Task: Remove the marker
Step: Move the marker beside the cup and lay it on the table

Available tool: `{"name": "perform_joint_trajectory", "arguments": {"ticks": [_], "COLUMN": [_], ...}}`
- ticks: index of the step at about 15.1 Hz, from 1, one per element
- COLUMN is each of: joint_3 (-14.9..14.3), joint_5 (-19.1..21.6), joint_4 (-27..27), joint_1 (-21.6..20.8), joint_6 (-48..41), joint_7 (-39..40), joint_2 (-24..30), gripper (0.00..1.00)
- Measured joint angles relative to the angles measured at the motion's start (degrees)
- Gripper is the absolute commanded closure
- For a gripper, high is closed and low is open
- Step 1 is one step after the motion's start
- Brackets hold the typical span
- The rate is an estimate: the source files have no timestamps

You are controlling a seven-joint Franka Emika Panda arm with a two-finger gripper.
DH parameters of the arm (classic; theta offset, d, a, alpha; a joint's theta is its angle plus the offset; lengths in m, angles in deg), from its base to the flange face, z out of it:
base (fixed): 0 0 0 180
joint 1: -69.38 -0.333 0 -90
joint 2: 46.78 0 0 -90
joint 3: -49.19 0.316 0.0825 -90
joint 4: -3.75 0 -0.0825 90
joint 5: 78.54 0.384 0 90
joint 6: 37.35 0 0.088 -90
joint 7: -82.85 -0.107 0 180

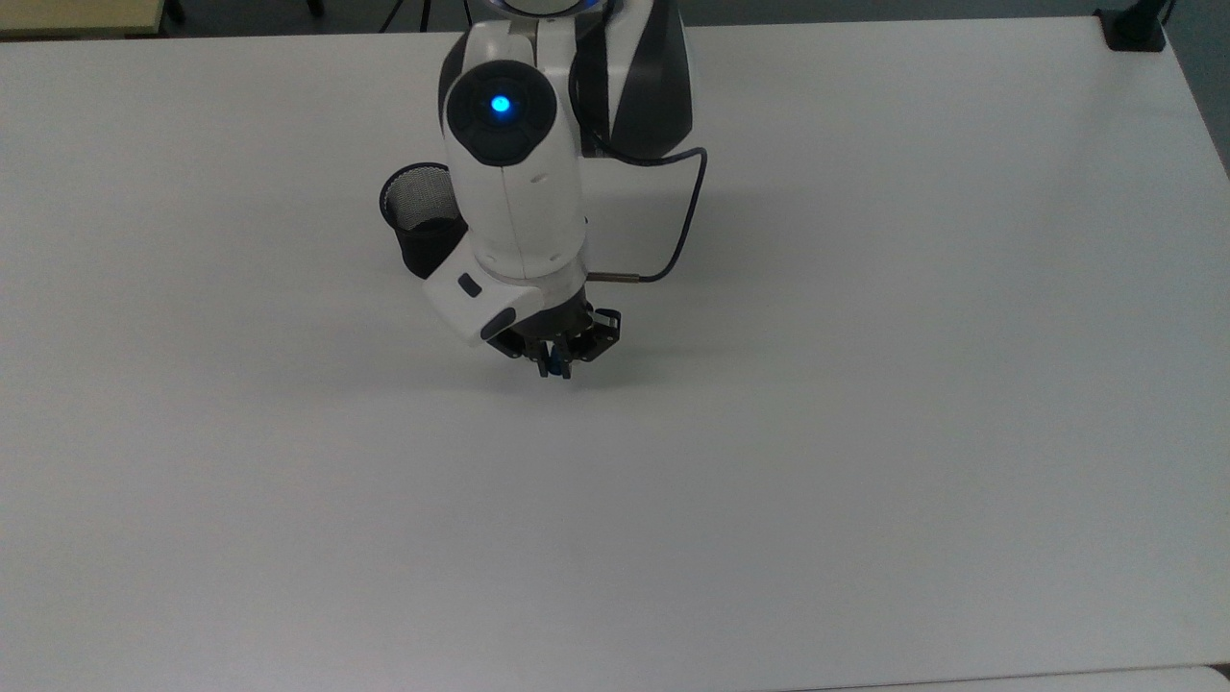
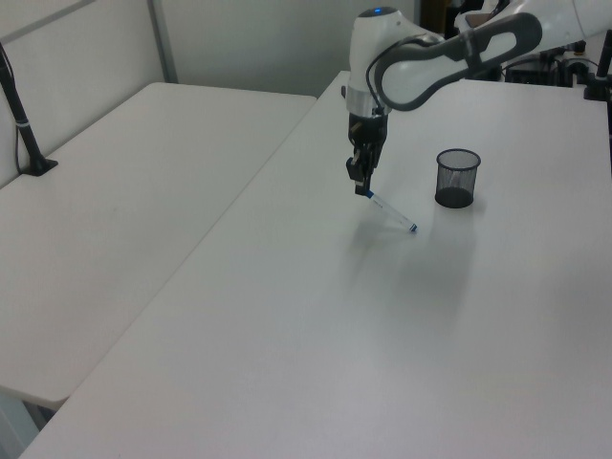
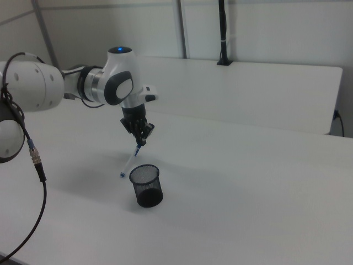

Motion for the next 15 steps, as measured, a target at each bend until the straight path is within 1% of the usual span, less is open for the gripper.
{"name": "perform_joint_trajectory", "arguments": {"ticks": [2, 3, 5, 6, 7, 9, 10, 11, 15], "joint_3": [0.0, 0.0, 0.01, 0.01, 0.01, 0.01, 0.01, 0.01, -0.02], "joint_5": [-1.1, -1.7, -3.33, -3.91, -4.19, -4.23, -4.24, -4.24, -4.27], "joint_4": [0.0, -0.01, -0.02, -0.03, -0.03, -0.09, -0.19, -0.36, -1.85], "joint_1": [-0.9, -1.17, -1.55, -1.64, -1.69, -1.7, -1.7, -1.7, -1.67], "joint_6": [3.62, 5.03, 6.38, 6.64, 6.74, 6.78, 6.78, 6.78, 5.79], "joint_7": [-1.57, -1.86, -2.43, -2.83, -2.94, -3.0, -3.02, -3.04, -3.09], "joint_2": [-1.69, -2.48, -3.76, -4.16, -4.44, -4.57, -4.57, -4.55, -3.09], "gripper": [0.89, 0.85, 0.71, 0.58, 0.41, 0.13, 0.04, 0.0, 0.0]}}
